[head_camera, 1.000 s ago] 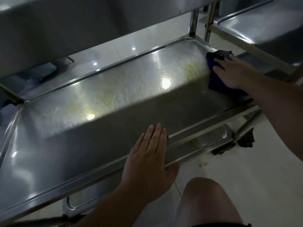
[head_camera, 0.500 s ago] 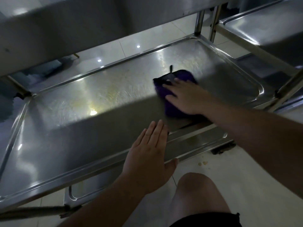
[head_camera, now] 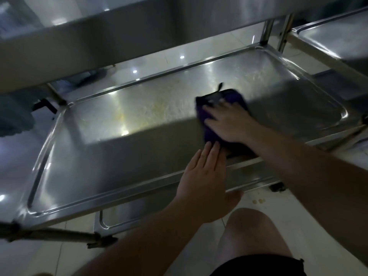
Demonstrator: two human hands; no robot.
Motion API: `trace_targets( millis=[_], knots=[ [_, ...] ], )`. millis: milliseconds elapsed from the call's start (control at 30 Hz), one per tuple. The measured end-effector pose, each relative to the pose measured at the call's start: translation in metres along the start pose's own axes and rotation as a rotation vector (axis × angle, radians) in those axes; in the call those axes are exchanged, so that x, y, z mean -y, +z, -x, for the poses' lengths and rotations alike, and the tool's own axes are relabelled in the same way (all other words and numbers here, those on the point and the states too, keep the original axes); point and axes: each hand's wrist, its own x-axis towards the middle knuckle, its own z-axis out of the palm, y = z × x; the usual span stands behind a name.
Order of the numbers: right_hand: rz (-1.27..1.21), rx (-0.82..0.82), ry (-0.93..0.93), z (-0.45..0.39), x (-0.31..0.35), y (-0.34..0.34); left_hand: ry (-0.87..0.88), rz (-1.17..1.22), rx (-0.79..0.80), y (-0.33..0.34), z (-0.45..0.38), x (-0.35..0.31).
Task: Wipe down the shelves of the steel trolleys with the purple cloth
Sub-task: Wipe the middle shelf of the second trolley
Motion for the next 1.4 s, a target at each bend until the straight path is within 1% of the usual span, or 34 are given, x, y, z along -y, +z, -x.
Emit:
trace_targets(
  millis=[33, 100, 167, 200, 267, 367, 433, 500, 567, 667, 767, 833, 867, 933, 1000, 1033, 1100, 1167, 1233, 1267, 1333, 1400],
  knots=[
    [-0.032, 0.035, -0.066, -0.002, 0.019, 0.005, -0.013, 0.075, -0.042, -0.003, 0.003, 0.001],
    [-0.077, 0.064, -0.105, -0.005, 0.029, 0.008, -0.019, 0.225, -0.157, -0.008, 0.016, 0.009],
    [-0.084, 0.055, -0.086, -0.005, 0.021, 0.008, -0.068, 0.231, -0.238, -0.014, 0.035, 0.031],
    [-0.082, 0.046, -0.063, -0.005, 0.015, 0.007, -0.137, 0.214, -0.251, -0.018, 0.045, 0.048],
    [-0.076, 0.015, 0.025, -0.004, 0.003, 0.005, -0.303, 0.178, -0.236, -0.026, 0.069, 0.095],
    [-0.061, -0.04, 0.211, -0.003, -0.015, -0.001, -0.541, 0.147, -0.218, -0.035, 0.117, 0.182],
    [-0.058, -0.035, 0.315, -0.003, -0.013, 0.0, -0.691, 0.117, -0.134, -0.038, 0.145, 0.224],
    [-0.057, -0.028, 0.397, -0.005, 0.009, 0.006, -0.737, 0.111, -0.076, -0.034, 0.156, 0.241],
    [-0.059, -0.026, 0.437, -0.008, 0.048, 0.014, -0.729, 0.109, -0.093, -0.029, 0.154, 0.242],
    [-0.066, -0.042, 0.365, -0.01, 0.131, 0.03, -0.695, 0.122, -0.128, -0.028, 0.153, 0.24],
    [-0.06, -0.034, 0.131, -0.009, 0.227, 0.055, -0.679, 0.115, -0.138, -0.026, 0.156, 0.243],
    [-0.053, -0.009, -0.016, -0.008, 0.265, 0.066, -0.671, 0.108, -0.141, -0.025, 0.156, 0.242],
    [-0.052, 0.006, -0.06, -0.009, 0.271, 0.067, -0.67, 0.114, -0.147, -0.024, 0.156, 0.243],
    [-0.049, 0.022, -0.123, -0.012, 0.261, 0.064, -0.669, 0.134, -0.146, -0.025, 0.157, 0.245],
    [-0.049, 0.013, -0.144, -0.011, 0.232, 0.057, -0.673, 0.155, -0.145, -0.026, 0.159, 0.248],
    [-0.049, -0.001, -0.113, -0.009, 0.212, 0.053, -0.678, 0.17, -0.142, -0.025, 0.159, 0.248],
    [-0.03, -0.038, 0.018, -0.004, 0.167, 0.043, -0.684, 0.208, -0.129, -0.026, 0.158, 0.249],
    [-0.017, -0.057, 0.172, 0.004, 0.129, 0.035, -0.686, 0.329, -0.117, -0.034, 0.155, 0.255],
    [-0.023, -0.059, 0.266, 0.009, 0.111, 0.032, -0.686, 0.464, -0.139, -0.046, 0.159, 0.268],
    [-0.022, -0.061, 0.288, 0.008, 0.111, 0.033, -0.696, 0.422, -0.148, -0.05, 0.166, 0.277],
    [-0.011, -0.056, 0.326, 0.005, 0.118, 0.035, -0.774, 0.23, -0.153, -0.05, 0.182, 0.291],
    [-0.027, -0.04, 0.383, 0.001, 0.13, 0.036, -0.849, 0.18, -0.146, -0.044, 0.191, 0.293]
  ],
)
